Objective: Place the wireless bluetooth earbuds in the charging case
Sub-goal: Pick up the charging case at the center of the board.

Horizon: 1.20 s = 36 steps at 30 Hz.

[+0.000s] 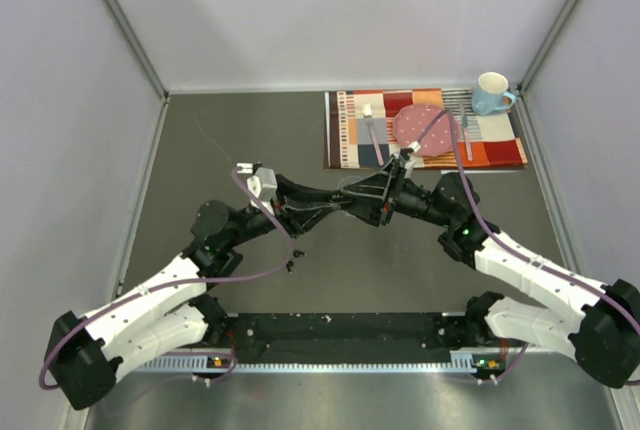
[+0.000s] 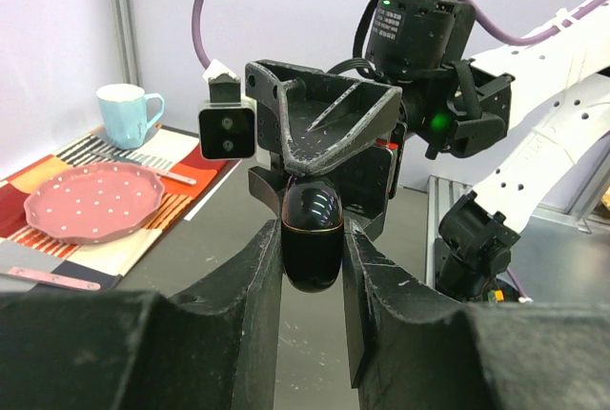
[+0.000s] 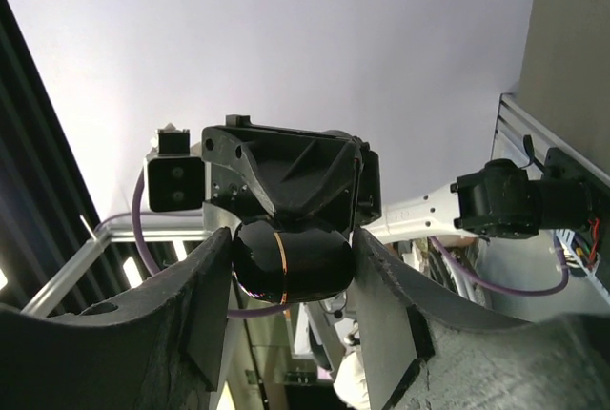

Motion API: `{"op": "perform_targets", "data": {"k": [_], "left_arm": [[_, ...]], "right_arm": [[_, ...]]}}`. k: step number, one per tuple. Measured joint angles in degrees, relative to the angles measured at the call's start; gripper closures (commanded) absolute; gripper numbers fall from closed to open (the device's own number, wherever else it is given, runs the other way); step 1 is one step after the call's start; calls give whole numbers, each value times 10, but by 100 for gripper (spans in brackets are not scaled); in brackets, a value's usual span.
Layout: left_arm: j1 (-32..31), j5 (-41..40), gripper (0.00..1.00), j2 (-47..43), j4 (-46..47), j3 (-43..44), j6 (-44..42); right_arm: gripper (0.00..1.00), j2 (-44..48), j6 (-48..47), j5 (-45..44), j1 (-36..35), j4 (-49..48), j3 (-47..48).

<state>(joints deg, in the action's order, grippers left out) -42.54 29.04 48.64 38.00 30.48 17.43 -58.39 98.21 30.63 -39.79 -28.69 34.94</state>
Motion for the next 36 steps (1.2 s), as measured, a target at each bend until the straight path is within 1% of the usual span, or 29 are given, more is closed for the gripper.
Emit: {"op": "perform_targets", "data": {"k": [1,3,4,6,7,9,10,11,12,13,16,22,24,25,27,30,32,33,35,36], "left_arm": [[0,-1,100,0,3,0,0],[0,-2,100,0,7,0,0],[0,-2,100,0,9,0,0],[0,-2,100,0,13,0,0],[0,-2,100,0,15,0,0],[0,-2,100,0,17,0,0],[0,-2,100,0,18,0,0],[0,-2,100,0,19,0,0],[0,-2,100,0,19,0,0],[0,-2,100,0,20,0,0],[-1,-3,100,-1,22,0,0],[-2,-4,100,-2,23,-1,0],[-2,-5,100,-2,24,-1,0],[-2,-5,100,-2,24,-1,0],[-2,-5,100,-2,23,-2,0],[-2,-9,100,-2,19,-4,-1],[-2,-11,100,-2,19,-5,-1],[-2,-12,100,-2,19,-5,-1],[-3,-15,100,-2,25,-5,-1],[-2,-15,100,-3,28,-5,-1]], "right_arm": [[60,-1,1,0,0,-3,0],[64,-2,4,-2,-1,-9,0],[70,-2,5,-2,-1,-11,0],[77,-2,6,-2,-2,-16,0],[84,-2,6,-2,-2,-18,0],[86,-2,8,-2,-2,-21,0],[83,-2,9,-2,-2,-22,0],[76,-2,9,-2,-2,-23,0],[67,-2,10,-2,-2,-24,0],[52,-2,10,-2,-2,-24,0],[49,-2,11,-1,-2,-27,0],[50,-2,14,0,-2,-30,0],[46,-2,14,0,-2,-30,0],[39,-2,15,0,-2,-30,0],[35,-2,18,2,-2,-31,0],[36,-2,20,7,-5,-36,0],[41,-2,21,8,-6,-36,0],[52,-2,21,8,-6,-36,0],[63,-3,20,8,-6,-33,0],[79,-3,20,9,-7,-34,0]]}}
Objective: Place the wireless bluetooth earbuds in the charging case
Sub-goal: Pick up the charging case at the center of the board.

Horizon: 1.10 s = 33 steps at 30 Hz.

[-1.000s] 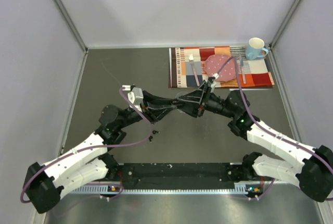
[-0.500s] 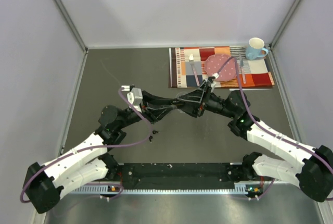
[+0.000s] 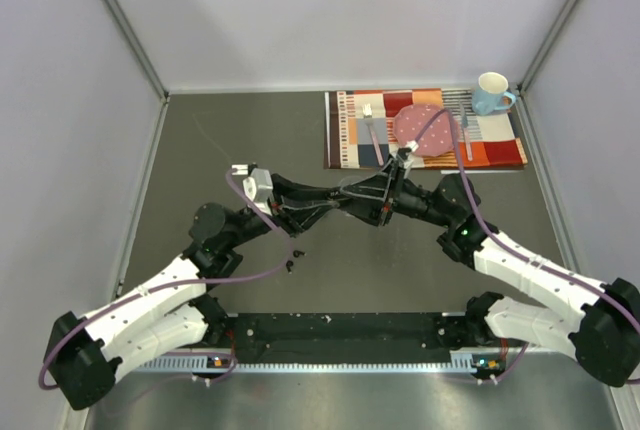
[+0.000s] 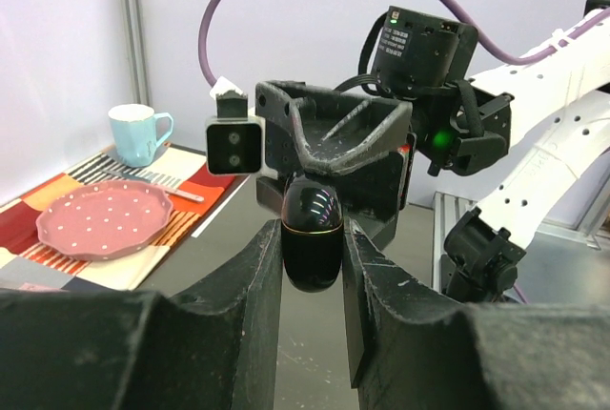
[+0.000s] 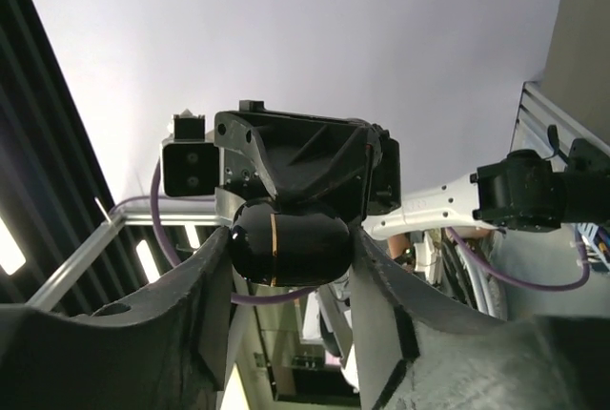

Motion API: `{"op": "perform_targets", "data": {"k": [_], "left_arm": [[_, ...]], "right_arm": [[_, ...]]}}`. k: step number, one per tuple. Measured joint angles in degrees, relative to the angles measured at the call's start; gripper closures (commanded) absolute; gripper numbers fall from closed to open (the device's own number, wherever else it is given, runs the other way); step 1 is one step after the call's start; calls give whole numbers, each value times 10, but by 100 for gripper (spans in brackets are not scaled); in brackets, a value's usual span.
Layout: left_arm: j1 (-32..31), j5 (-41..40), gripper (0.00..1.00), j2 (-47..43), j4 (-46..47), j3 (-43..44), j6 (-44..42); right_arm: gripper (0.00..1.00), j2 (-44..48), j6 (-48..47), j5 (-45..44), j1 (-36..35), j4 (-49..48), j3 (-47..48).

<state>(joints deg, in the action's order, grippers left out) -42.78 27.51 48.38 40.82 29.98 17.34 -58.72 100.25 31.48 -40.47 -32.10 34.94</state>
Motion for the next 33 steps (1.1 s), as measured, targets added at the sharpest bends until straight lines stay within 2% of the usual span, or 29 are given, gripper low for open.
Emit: {"op": "perform_targets", "data": {"k": [2,3,5,8,10,11,12,15,16,17,22,23,26,33], "left_arm": [[0,0,100,-1,1,0,0],[0,-1,100,-3,2,0,0],[0,-2,100,-6,0,0,0],[0,-2,87,-10,1,-1,1],[0,-2,84,-11,1,-2,1],[0,-2,80,-11,1,-2,2],[0,-2,67,-11,2,-2,3],[0,-1,56,-13,1,-2,5],[0,1,42,-13,1,-2,7],[0,1,33,-13,0,-2,7],[0,1,18,-13,-5,-2,13],[0,1,11,-14,-6,-2,13],[0,0,1,-21,-11,-2,13],[0,-6,1,-39,-30,-3,7]], "right_arm": [[88,0,-2,0,0,-1,0],[99,-1,-1,0,-1,-2,0],[100,-3,-1,1,-2,-8,0],[100,-8,0,3,-3,-23,0],[100,-10,1,5,-3,-27,0],[100,-10,1,6,-3,-28,0],[100,-10,1,7,-3,-29,0],[100,-10,0,8,-3,-29,0],[100,-10,0,8,-4,-30,0],[100,-10,-1,7,-4,-31,0],[100,-10,-8,7,-4,-30,0],[100,-10,-11,7,-4,-30,0],[100,-9,-18,6,-4,-25,1],[100,5,-37,-2,-4,1,4]]}}
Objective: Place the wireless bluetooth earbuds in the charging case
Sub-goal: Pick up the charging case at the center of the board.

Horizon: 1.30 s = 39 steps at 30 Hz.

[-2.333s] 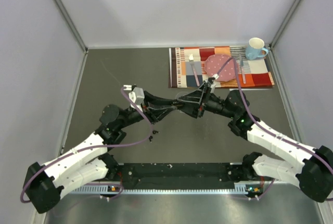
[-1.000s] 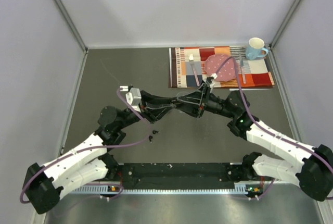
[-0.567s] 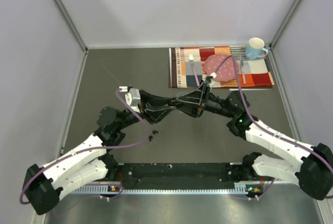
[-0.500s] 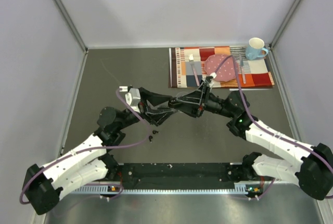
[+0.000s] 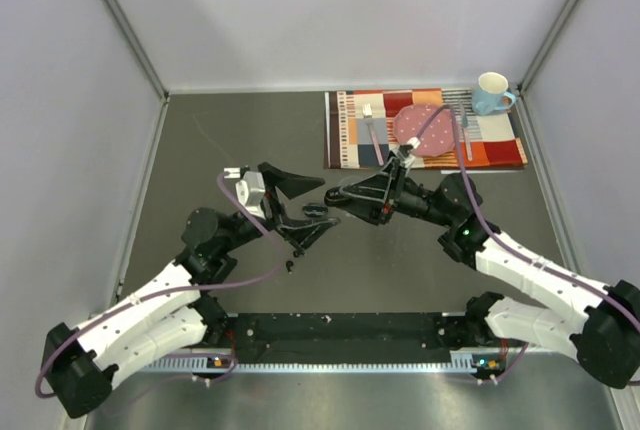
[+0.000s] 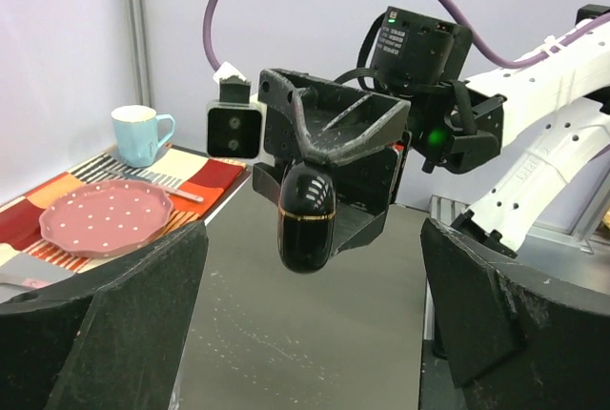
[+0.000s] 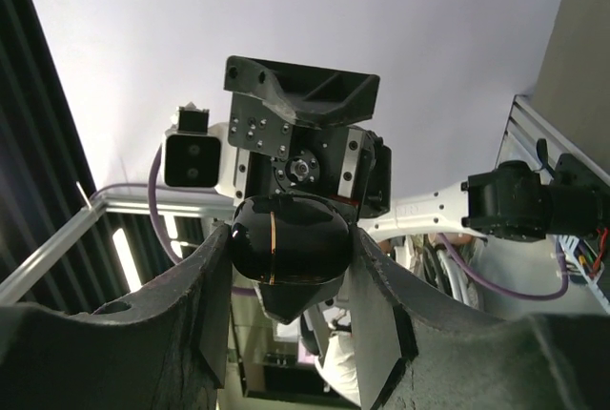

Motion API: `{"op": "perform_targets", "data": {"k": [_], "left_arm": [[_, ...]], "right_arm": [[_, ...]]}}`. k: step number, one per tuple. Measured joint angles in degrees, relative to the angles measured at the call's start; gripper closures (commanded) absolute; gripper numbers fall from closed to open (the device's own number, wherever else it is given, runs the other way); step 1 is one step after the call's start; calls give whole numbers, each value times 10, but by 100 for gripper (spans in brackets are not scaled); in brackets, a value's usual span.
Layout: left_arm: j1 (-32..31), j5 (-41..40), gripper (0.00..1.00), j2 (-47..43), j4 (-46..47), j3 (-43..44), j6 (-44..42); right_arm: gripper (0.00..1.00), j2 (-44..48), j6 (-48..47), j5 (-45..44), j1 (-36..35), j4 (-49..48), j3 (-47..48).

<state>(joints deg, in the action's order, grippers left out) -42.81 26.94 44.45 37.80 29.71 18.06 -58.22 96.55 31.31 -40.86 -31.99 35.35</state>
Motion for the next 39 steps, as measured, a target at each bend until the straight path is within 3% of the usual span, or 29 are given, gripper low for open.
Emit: {"op": "perform_targets", "data": {"k": [10,21,39], "left_arm": [[0,-39,1,-34,-31,-6,-5],[0,-11,2,-44,-29,-23,-26],[0,2,16,45,95,-37,-18]], "right_arm": [[100,25,-35,-16,0,49,19],[100,30,-50,-19,0,80,27],[100,30,-48,-10,0,87,39]]}}
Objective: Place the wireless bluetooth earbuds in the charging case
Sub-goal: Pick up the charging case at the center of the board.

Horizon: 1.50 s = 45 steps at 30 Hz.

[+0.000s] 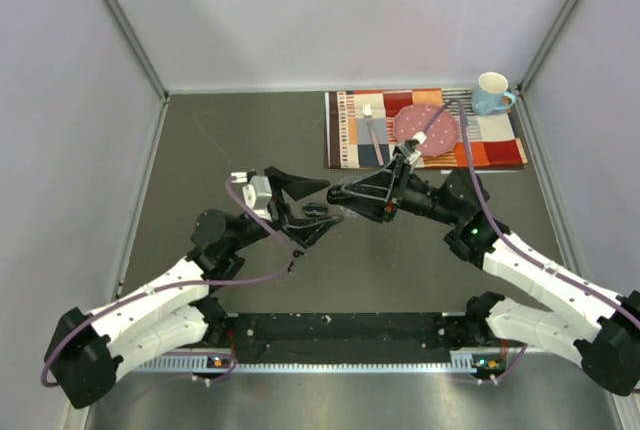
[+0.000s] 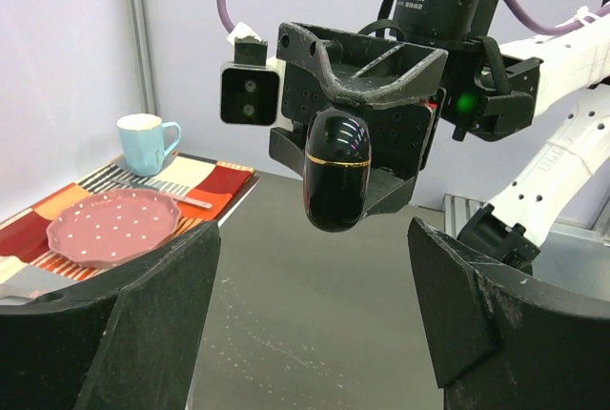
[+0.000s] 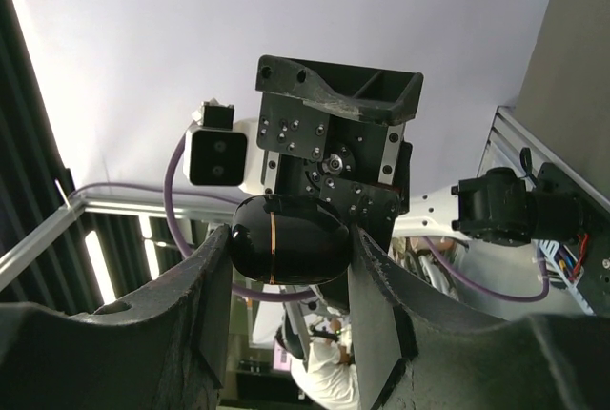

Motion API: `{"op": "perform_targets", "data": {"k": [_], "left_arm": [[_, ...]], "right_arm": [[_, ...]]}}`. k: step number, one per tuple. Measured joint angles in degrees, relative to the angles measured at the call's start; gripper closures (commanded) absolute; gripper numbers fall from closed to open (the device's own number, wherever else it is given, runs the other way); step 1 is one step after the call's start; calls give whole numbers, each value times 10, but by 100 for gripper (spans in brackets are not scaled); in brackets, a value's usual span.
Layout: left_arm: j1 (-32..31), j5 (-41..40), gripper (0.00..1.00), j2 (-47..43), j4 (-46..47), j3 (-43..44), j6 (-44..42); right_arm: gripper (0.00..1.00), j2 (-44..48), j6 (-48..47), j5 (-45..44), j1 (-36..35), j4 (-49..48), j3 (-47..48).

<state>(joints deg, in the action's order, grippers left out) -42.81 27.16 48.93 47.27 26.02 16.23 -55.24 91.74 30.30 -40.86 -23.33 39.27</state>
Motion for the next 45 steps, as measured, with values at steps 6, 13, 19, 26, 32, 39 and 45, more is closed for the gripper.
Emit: {"op": "perform_targets", "data": {"k": [6,13,19,26,32,39,45], "left_arm": [[0,0,21,2,10,7,6],[0,-1,33,8,17,18,16],[-2,-3,50,21,15,25,17],[-5,-5,52,29,16,29,16],[-8,-6,55,31,16,29,14],[-11,-7,55,32,16,29,13],[-14,-11,56,42,23,30,13]], "right_arm": [[100,-1,3,1,0,-8,0],[100,-14,8,8,0,-12,0],[100,-22,13,11,0,-22,0],[100,-23,15,13,0,-25,0],[100,-23,16,13,0,-29,0],[100,-24,19,13,0,-33,0],[100,-26,19,13,0,-32,0]]}}
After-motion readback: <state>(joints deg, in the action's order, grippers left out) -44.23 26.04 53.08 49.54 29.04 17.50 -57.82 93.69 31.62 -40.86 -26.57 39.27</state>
